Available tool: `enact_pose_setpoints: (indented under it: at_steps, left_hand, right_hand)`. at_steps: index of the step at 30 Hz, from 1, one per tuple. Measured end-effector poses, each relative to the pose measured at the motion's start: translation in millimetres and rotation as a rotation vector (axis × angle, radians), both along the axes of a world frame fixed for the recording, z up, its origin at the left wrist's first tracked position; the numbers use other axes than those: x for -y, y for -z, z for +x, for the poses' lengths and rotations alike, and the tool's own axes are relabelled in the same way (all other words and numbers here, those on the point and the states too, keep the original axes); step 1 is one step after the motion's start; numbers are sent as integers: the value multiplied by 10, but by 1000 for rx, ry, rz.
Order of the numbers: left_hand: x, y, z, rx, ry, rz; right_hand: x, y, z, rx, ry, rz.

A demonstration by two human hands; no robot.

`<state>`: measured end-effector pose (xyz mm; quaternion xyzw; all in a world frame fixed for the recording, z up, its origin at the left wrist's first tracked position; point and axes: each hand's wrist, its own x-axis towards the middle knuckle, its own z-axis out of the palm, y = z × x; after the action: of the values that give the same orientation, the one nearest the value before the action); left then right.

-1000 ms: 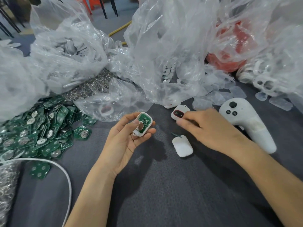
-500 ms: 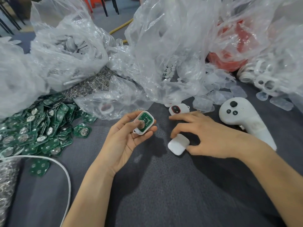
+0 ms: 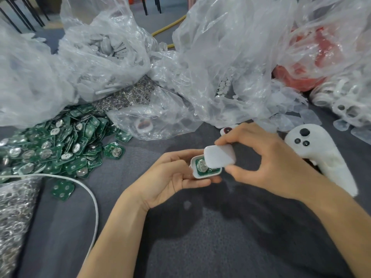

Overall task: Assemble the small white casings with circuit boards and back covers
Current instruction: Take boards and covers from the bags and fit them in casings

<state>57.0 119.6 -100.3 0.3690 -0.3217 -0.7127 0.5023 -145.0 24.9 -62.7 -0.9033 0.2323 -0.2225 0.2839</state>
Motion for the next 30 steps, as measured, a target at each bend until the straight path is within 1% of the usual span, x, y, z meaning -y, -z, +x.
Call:
enact_pose_setpoints:
  at_steps: [5, 21, 27, 30]
  left_hand:
    - [-6, -1, 8, 3, 12, 15]
    - [-7, -5, 23, -13, 63, 16]
    - [-14, -18, -33, 60, -11, 3]
    - [-17, -28, -41, 69, -16, 2]
  right_hand:
    - [-66, 122, 77, -74, -44, 90]
    - [-88, 151, 103, -42, -34, 134]
    - [-61, 131, 94, -58, -5, 168]
    - [-59, 141, 99, -44, 7, 248]
